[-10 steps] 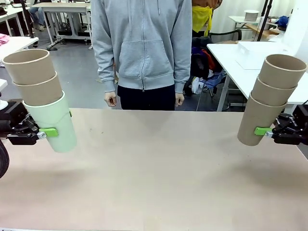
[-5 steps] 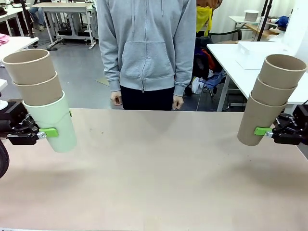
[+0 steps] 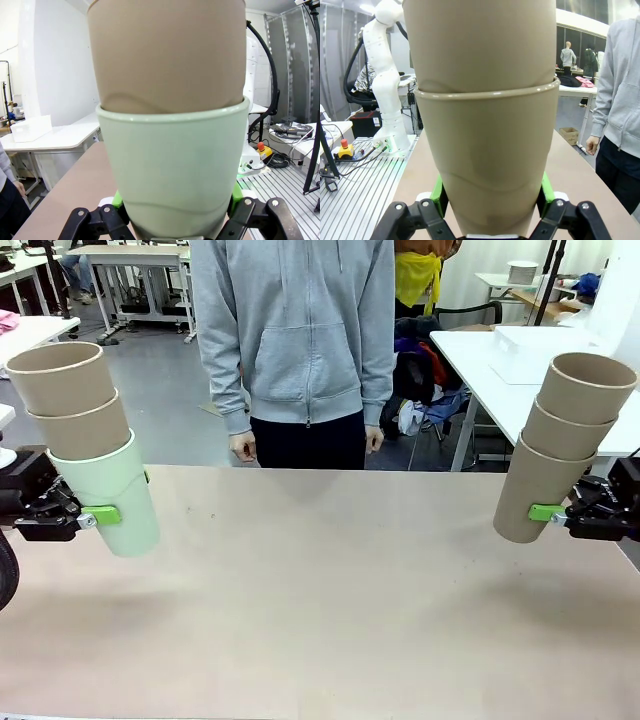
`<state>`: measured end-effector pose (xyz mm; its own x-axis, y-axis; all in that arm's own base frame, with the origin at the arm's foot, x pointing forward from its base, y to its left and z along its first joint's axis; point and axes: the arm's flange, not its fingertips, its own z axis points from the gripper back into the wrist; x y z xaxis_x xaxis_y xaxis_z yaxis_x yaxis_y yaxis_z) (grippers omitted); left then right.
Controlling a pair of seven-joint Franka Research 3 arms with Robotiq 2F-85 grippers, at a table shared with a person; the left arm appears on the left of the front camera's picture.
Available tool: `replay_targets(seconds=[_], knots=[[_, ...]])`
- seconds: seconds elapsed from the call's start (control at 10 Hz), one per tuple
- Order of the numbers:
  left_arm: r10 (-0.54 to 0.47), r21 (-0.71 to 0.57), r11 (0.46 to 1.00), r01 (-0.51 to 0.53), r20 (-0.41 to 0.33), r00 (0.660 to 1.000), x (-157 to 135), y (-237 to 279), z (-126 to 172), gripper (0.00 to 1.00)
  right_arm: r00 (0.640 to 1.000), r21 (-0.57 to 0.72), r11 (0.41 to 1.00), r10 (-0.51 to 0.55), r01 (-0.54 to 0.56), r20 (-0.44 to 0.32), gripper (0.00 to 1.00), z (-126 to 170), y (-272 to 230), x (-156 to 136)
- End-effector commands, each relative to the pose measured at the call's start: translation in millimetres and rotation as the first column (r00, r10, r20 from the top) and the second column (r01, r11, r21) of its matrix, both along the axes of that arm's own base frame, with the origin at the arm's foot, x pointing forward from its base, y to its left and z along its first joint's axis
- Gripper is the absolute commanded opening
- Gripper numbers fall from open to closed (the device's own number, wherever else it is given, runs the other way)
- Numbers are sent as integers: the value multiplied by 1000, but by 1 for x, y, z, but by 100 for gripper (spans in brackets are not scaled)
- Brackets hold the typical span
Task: Stack the cups and store them in the basket.
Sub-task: Place the stack of Reusable plastic cups into the Pantry Basket.
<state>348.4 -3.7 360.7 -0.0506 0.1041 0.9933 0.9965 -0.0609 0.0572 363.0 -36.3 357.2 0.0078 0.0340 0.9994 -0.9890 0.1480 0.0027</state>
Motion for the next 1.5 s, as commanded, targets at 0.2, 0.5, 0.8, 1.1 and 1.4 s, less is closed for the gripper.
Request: replay_targets(seconds=[0.2,0.5,0.8,1.1,1.4], knots=[[-8,-7,1000,8,6,1000,-1,0,3,85,1000,4,1000,2,-2,11,84,3,1,0],[-8,-7,1000,8,6,1000,-1,0,3,85,1000,4,1000,2,-2,11,84,3,1,0],[-8,-7,1000,8,6,1000,-1,0,3,85,1000,4,1000,2,-2,11,84,3,1,0],[-8,-7,1000,8,6,1000,-1,0,3,85,1000,4,1000,2,-2,11,84,3,1,0],[-8,-7,1000,8,6,1000,-1,0,3,85,1000,4,1000,2,-2,11,84,3,1,0]])
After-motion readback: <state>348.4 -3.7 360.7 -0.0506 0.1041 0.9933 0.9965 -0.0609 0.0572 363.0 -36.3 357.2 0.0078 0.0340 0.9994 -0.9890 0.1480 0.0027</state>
